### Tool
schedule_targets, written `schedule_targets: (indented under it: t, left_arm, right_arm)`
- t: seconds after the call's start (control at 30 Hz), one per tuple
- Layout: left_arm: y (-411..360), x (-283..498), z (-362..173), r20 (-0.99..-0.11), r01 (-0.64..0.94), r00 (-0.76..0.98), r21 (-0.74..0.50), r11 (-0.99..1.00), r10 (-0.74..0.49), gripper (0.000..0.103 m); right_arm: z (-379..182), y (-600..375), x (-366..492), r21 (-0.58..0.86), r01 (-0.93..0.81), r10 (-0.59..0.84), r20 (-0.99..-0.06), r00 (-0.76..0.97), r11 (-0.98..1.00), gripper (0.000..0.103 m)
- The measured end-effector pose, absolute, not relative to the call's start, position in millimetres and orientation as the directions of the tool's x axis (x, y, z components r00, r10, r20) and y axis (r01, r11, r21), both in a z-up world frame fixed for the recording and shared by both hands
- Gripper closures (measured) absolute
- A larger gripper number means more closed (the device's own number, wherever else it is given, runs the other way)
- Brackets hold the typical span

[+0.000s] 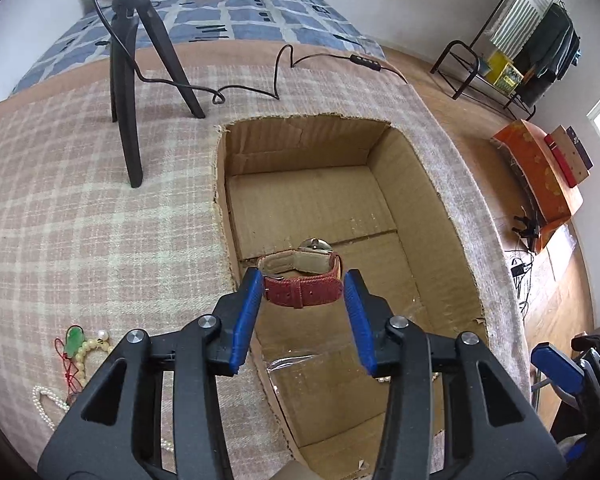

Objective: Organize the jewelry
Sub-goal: 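Open the left tool over the box while the right tool releases the necklace inside, then move the left tool to the twisted pearl bracelet while the right tool approaches the pearl earring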

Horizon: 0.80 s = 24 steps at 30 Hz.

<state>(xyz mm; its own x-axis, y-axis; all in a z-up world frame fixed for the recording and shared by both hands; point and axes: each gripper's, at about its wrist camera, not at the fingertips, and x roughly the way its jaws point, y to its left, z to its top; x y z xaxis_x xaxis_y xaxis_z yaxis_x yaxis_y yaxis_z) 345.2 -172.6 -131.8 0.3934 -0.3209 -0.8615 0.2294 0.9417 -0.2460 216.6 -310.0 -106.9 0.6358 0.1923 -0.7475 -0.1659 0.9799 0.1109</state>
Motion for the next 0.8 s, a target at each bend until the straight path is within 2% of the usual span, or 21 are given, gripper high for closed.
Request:
schedule_targets:
  t: [0.07, 0.13, 0.37, 0.8]
  left_arm:
    - [-168, 344, -127, -0.858, 0.231, 0.401, -0.244, 0.942, -0.321, 0.06]
    - [-162, 342, -122, -0.852, 0.226, 0.412, -0.248, 0.942, -0.324, 0.06]
    - [-118, 328, -90, -0.82, 0.21, 0.471, -0.255, 0.944, -0.327, 0.06]
    - [13, 276, -38, -0.769, 0.153, 0.571, -0.244, 0.958, -0.287, 0.06]
  right_arm:
    - [-105, -308, 216, 0.105, -0.168, 0.189, -0.747, 0.637, 0.98, 0.037]
    - [-102, -305, 214, 0.088, -0.166, 0.176, -0.744, 0.645, 0.982, 0.03]
    - [-91, -296, 205, 0.079, -0.182, 0.182, -0.725, 0.664, 0.98, 0.027]
    - [-76, -255, 185, 0.097, -0.272, 0.261, -0.693, 0.672, 0.957, 0.027]
